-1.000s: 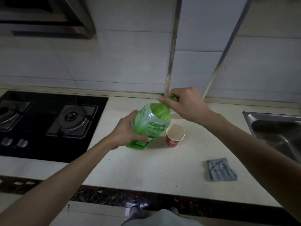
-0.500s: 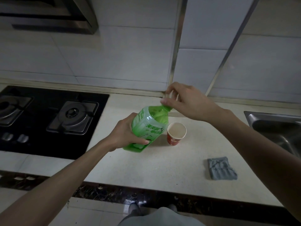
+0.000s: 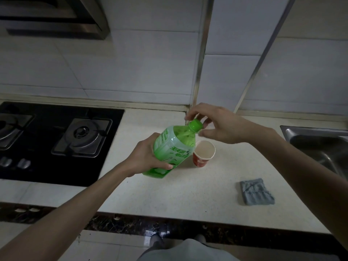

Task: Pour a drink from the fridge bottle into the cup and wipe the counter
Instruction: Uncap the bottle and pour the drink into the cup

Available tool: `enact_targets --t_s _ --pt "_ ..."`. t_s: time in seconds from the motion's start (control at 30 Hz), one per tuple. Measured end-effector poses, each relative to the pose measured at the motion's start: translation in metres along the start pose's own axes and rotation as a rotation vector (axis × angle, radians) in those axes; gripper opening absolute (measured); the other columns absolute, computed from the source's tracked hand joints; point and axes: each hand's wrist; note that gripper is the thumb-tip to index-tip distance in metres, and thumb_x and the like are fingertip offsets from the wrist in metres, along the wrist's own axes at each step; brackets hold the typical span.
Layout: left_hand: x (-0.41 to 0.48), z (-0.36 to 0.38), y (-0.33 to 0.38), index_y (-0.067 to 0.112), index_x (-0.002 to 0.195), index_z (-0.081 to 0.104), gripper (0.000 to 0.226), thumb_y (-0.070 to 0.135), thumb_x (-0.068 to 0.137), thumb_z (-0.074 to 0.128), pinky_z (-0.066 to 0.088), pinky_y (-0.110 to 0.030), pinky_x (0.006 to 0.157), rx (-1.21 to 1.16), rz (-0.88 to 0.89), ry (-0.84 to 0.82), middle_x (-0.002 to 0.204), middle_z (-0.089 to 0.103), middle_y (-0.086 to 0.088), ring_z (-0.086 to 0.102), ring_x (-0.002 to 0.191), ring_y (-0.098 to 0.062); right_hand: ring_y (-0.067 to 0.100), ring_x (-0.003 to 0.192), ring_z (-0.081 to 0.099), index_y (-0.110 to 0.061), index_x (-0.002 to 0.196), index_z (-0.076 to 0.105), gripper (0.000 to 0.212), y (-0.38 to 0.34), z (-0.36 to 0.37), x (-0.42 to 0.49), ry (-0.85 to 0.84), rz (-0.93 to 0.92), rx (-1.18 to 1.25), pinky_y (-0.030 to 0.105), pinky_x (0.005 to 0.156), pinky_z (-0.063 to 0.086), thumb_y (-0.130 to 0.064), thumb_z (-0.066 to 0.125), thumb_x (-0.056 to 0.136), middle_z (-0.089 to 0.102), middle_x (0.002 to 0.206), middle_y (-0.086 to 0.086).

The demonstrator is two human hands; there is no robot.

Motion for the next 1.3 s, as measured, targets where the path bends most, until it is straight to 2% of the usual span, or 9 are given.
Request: enact_targets --t_s 0.1,0.17,0.27,0.4,0.5,0.67,0.8,0.9,1.3 --pt "0.002 0.001 0.0 0.03 0.123 0.054 0.079 0.025 0.056 0.097 0.058 -0.035 0.089 -0.005 -0.003 -0.01 0.109 0.067 0.011 0.063 0.105 -0.009 0.009 0.1 0.058 -0.024 0.128 0.051 0.051 0.0 0.006 0.002 0.066 0.174 -0.003 0.026 0.083 0.051 -0.052 0.06 0.086 0.055 0.122 -0.005" --pt "0.003 0.002 0.0 0.032 0.123 0.053 0.08 0.024 0.057 0.097 0.058 -0.034 0.088 -0.007 -0.003 -0.018 0.109 0.066 0.013 0.063 0.106 -0.007 0.009 0.082 0.059 -0.018 0.106 0.062 0.047 0.001 0.01 0.005 0.156 0.226 -0.112 0.027 0.071 0.046 -0.06 0.048 0.09 0.063 0.097 -0.004" --pt "0.004 0.003 0.001 0.031 0.122 0.053 0.078 0.023 0.057 0.096 0.057 -0.029 0.085 0.001 0.0 -0.031 0.109 0.066 0.014 0.062 0.104 -0.005 0.004 0.066 0.052 -0.017 0.091 0.064 0.035 0.002 0.009 0.005 0.161 0.245 -0.149 0.025 0.061 0.038 -0.051 0.055 0.092 0.062 0.074 -0.005" --pt "0.007 0.006 0.0 0.033 0.119 0.054 0.076 0.024 0.057 0.097 0.056 -0.024 0.08 0.002 -0.009 -0.044 0.108 0.066 0.013 0.062 0.102 -0.003 0.007 0.076 0.059 -0.023 0.12 0.059 0.037 0.005 0.0 -0.001 0.033 0.146 -0.089 0.024 0.073 0.047 -0.035 0.069 0.086 0.059 0.103 -0.008" --pt "0.01 0.008 -0.001 0.035 0.117 0.054 0.075 0.024 0.057 0.097 0.054 -0.02 0.077 0.003 -0.01 -0.052 0.106 0.067 0.015 0.063 0.101 -0.002 -0.002 0.074 0.056 -0.026 0.136 0.047 0.058 0.009 0.003 -0.002 0.069 0.236 -0.09 0.025 0.074 0.042 -0.056 0.057 0.087 0.057 0.116 -0.009" --pt "0.015 0.011 0.0 0.034 0.118 0.053 0.075 0.024 0.058 0.097 0.055 -0.022 0.078 0.028 -0.006 -0.069 0.106 0.067 0.014 0.063 0.1 -0.001 0.0 0.071 0.054 -0.018 0.105 0.066 0.035 0.014 0.006 0.0 0.055 0.295 -0.115 0.024 0.066 0.043 -0.049 0.058 0.091 0.067 0.093 -0.003" --pt "0.02 0.012 -0.001 0.033 0.118 0.054 0.074 0.025 0.058 0.096 0.057 -0.025 0.08 0.042 -0.009 -0.085 0.106 0.068 0.013 0.064 0.101 -0.003 -0.006 0.074 0.05 -0.023 0.117 0.062 0.03 0.019 0.006 -0.004 0.029 0.231 -0.039 0.009 0.064 0.038 -0.028 0.068 0.088 0.056 0.104 -0.01" --pt "0.025 0.014 -0.002 0.033 0.119 0.054 0.076 0.024 0.056 0.097 0.058 -0.028 0.082 0.039 -0.023 -0.097 0.106 0.068 0.012 0.064 0.101 -0.005 0.006 0.079 0.059 -0.027 0.112 0.065 0.029 0.027 0.009 -0.008 0.032 0.233 0.064 0.02 0.071 0.053 -0.016 0.07 0.086 0.052 0.108 -0.011" --pt "0.034 0.029 -0.01 0.031 0.119 0.054 0.076 0.023 0.056 0.097 0.055 -0.025 0.08 0.089 -0.074 -0.161 0.107 0.068 0.011 0.063 0.101 -0.004 0.005 0.089 0.058 -0.033 0.104 0.065 0.029 0.057 0.032 -0.023 0.23 0.284 0.305 0.019 0.078 0.051 -0.014 0.072 0.085 0.06 0.105 -0.016"
Point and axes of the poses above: each hand's wrist, its own x-axis towards the middle knuckle, its own z-axis out of the palm, y = z × x
